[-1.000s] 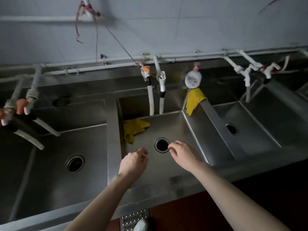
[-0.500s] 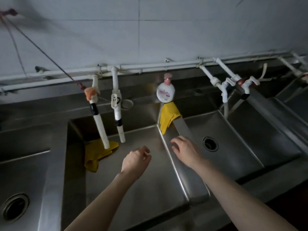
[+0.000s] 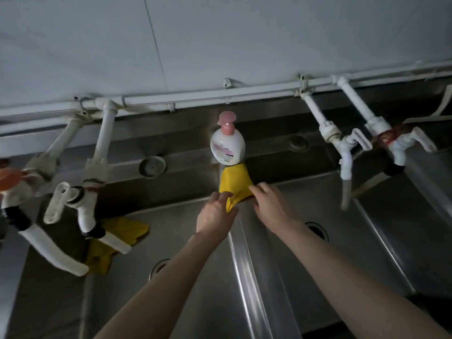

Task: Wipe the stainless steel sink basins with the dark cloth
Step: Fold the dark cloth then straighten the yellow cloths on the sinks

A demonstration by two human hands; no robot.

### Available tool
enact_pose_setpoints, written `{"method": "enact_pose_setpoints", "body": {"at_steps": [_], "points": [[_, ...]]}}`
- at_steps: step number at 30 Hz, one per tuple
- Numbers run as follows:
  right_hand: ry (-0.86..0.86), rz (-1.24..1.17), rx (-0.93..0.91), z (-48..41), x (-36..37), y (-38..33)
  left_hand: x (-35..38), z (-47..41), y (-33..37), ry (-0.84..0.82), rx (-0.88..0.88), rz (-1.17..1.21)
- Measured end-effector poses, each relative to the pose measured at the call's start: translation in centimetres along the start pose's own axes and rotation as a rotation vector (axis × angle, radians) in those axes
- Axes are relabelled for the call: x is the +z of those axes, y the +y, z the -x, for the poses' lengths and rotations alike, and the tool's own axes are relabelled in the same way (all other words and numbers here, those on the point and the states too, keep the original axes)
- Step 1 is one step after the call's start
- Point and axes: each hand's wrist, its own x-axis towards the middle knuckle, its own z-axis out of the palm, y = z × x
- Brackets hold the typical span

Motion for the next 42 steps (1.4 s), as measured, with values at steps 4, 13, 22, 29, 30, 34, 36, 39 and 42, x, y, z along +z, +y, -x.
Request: {"method": "enact_pose_setpoints", "body": {"at_steps": [4,13,22,29,30,34,36,39,42], "points": [[-0.031,0.055,-0.053,-3.2,2.2,2.1,2.8,-3.8,1.6,0.039,-0.058,-0.016],[0.104,-0.026,-0.257,-3.2,3.9,3.5,5.0,-4.2,1.7,0.192,0.011,-0.179],[0.162,-0.086,-0.366,3.3,2.2,1.7,-0.3,5.1,2.6,0.199,-0.007,-0.134],[0.224,-0.077,-0.617,5.8,-1.0,-5.8,-5.6,16.2,-1.7,0.232,-0.074,-0.05],[0.213,-0.066,-0.657,6.3,-1.1,-7.2,-6.2,17.9,-2.8,0.244,-0.07,-0.047],[0.141,-0.062,-0.778,9.4,-0.6,-13.0,-8.4,24.8,-7.3,0.264,-0.077,-0.059],[0.12,-0.059,-0.795,11.0,0.1,-15.5,-9.4,27.8,-9.8,0.274,-0.097,-0.076],[0.096,-0.085,-0.77,13.1,1.0,-19.3,-11.2,31.5,-12.5,0.306,-0.112,-0.132],[0.109,-0.092,-0.766,15.1,1.5,-23.2,-13.0,34.5,-14.7,0.349,-0.121,-0.179]]}}
